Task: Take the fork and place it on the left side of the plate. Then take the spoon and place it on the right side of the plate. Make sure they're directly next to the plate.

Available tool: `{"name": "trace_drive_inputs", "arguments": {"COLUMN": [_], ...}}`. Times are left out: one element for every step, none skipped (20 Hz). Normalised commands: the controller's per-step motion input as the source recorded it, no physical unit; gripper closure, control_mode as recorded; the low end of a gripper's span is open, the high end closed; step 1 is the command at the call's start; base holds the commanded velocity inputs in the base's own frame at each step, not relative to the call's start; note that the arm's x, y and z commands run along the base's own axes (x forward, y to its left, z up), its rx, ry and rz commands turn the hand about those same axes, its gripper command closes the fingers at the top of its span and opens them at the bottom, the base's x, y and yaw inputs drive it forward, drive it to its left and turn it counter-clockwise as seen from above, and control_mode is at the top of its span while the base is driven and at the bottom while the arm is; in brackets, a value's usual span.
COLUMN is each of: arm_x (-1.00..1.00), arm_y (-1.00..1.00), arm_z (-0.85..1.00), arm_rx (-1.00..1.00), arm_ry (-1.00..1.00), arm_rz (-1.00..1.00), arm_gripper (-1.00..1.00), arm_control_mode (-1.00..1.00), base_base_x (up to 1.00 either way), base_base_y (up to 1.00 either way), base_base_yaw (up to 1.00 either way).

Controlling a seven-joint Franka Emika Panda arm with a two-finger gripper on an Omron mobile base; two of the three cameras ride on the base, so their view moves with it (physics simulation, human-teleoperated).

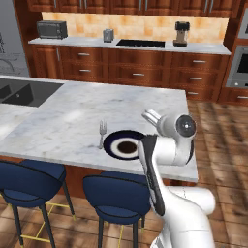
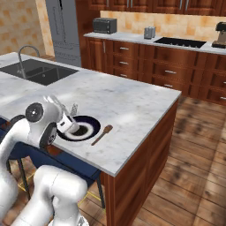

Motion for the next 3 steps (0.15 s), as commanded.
{"name": "trace_drive_inputs", "arguments": {"arm_x": [-1.00, -1.00, -1.00], "arm_y": [0.00, 0.00, 0.00], "arm_z": [1.00, 1.00, 1.00], "arm_rx": [-0.04, -0.03, -0.02], "arm_ry": [0.63, 0.64, 0.64], "arm_rz": [0.00, 0.00, 0.00], "arm_gripper": [-1.00, -1.00, -1.00], "arm_control_mode": [-1.00, -1.00, -1.00], "base_base_x": [0.00, 0.00, 0.00], "base_base_y": [0.00, 0.00, 0.00], "base_base_yaw": [0.00, 0.00, 0.00]}}
